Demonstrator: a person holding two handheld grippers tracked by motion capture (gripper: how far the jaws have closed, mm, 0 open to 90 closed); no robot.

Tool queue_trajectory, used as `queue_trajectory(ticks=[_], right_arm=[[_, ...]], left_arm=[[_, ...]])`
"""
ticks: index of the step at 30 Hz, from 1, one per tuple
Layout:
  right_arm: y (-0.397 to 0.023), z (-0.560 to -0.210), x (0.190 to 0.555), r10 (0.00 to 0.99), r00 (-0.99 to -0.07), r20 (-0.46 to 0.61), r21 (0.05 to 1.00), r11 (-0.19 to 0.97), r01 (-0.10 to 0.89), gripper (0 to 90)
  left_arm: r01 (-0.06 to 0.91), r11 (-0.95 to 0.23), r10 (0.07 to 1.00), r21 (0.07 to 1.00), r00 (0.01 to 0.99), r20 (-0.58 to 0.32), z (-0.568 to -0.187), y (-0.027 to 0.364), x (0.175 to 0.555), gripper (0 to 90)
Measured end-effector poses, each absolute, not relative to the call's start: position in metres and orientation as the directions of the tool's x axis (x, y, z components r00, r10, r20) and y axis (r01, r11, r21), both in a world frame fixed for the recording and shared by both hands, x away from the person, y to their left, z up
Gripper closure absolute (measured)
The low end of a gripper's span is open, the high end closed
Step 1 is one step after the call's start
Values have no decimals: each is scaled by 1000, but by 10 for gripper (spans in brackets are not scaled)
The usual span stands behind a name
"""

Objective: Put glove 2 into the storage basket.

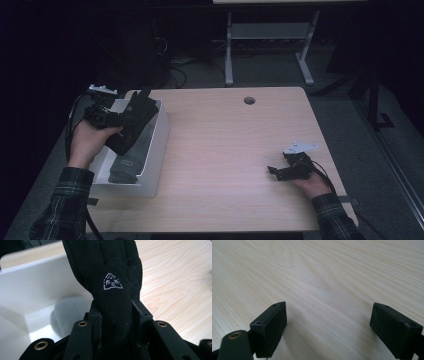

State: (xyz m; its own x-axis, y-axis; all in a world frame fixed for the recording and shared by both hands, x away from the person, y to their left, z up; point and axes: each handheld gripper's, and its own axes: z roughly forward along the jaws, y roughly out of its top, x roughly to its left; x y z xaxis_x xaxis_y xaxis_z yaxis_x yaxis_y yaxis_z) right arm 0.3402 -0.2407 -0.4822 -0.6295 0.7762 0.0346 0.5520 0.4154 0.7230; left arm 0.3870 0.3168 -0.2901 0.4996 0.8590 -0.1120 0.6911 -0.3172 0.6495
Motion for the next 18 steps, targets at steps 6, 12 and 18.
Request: queue_trajectory(ticks=[6, 12, 18], right_arm=[[-241, -482, 340, 777, -629, 34, 723, 415, 552, 138], [-241, -482, 340, 777, -628, 35, 723, 415, 553, 138], [-241, -482, 340, 777, -629, 34, 723, 415, 553, 138]], left_arm=[[733, -283, 889, 619, 442, -117, -317, 330, 388, 654], [762, -254, 911, 596, 396, -117, -340, 337, 386, 651], [786, -245, 923, 568, 368, -111, -360, 339, 387, 642]])
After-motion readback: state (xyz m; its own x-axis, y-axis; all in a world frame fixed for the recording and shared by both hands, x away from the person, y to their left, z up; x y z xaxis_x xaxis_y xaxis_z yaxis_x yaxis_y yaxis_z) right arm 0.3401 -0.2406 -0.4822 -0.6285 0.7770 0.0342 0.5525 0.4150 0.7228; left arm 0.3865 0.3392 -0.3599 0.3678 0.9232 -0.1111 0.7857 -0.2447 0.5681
